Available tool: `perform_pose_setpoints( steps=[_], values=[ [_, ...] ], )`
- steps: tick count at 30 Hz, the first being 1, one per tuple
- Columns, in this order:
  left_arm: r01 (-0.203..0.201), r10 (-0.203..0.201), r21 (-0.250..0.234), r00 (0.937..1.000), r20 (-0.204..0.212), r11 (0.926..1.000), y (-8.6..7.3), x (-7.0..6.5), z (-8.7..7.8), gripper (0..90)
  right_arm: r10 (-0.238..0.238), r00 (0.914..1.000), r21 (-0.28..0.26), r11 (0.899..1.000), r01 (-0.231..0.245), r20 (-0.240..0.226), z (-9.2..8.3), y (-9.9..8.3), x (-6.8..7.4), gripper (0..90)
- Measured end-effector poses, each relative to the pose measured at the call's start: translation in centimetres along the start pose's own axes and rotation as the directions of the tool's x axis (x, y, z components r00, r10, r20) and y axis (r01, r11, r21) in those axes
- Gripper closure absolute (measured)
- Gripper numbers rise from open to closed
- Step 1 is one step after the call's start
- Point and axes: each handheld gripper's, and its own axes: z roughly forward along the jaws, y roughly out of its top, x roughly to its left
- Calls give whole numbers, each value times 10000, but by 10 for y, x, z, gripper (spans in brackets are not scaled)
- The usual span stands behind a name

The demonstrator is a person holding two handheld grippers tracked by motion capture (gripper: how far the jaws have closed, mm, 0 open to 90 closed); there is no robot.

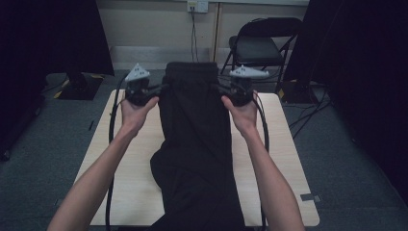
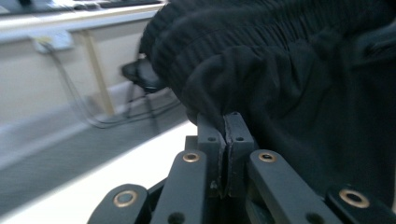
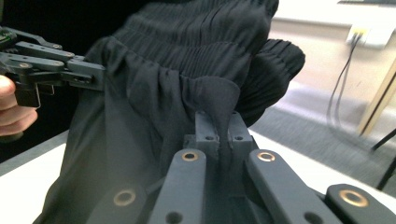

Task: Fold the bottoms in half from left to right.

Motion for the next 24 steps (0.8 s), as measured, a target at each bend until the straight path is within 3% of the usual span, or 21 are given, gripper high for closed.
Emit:
perform_pose_setpoints(
  steps=[1, 2, 4, 5, 9, 11, 14, 16, 18, 19, 20, 21, 23, 24],
  values=[
    [132, -133, -217, 9999, -43, 9997, 9, 1, -2, 880, -183, 9997, -250, 9995, 187, 178, -1, 22, 0, 870],
    [199, -204, -515, 9997, -95, 9985, 20, 2, -5, 880, -183, 9997, -250, 9995, 187, 178, -1, 22, 0, 870],
    [158, -164, -911, 9998, -56, 9957, 36, 1, -13, 879, -255, 9993, -686, 9973, 274, 273, -7, 45, -1, 870],
    [115, -97, -1148, 9998, 162, 9933, 41, -2, -18, 879, -275, 9993, -902, 9955, 298, 260, -10, 52, 0, 870],
    [-208, 305, -1332, 9970, 713, 9909, 36, -15, -37, 879, -419, 9991, -1211, 9918, 411, -36, -26, 52, 7, 870],
    [-130, 287, -1321, 9926, 1180, 9911, 22, -24, -48, 879, -332, 9987, -1201, 9924, 284, -384, -37, 38, 12, 870],
    [-281, 456, -1172, 9877, 1494, 9927, -1, -39, -57, 879, -217, 9965, -1002, 9949, 136, -804, -50, 14, 20, 870],
    [-288, 447, -947, 9845, 1697, 9951, -19, -50, -61, 879, -443, 9950, -802, 9961, 372, -890, -59, -3, 28, 869],
    [-78, 223, -728, 9793, 2014, 9973, -37, -58, -63, 879, -495, 9939, -460, 9979, 452, -989, -65, -21, 35, 869],
    [19, 116, -617, 9761, 2172, 9981, -45, -61, -64, 878, -448, 9928, -122, 9990, 437, -1107, -71, -39, 40, 869],
    [-13, 114, -445, 9735, 2282, 9990, -53, -64, -64, 878, -448, 9928, -122, 9990, 437, -1107, -71, -39, 40, 869],
    [31, 37, -283, 9717, 2361, 9996, -61, -67, -66, 879, -334, 9921, -40, 9994, 332, -1210, -74, -48, 42, 869],
    [255, -212, -124, 9615, 2740, 9996, -75, -73, -69, 879, -138, 9903, 120, 9998, 156, -1380, -80, -65, 46, 869],
    [218, -214, 17, 9605, 2776, 9998, -82, -77, -72, 879, -35, 9897, 162, 9999, 59, -1429, -83, -73, 49, 869]
  ],
)
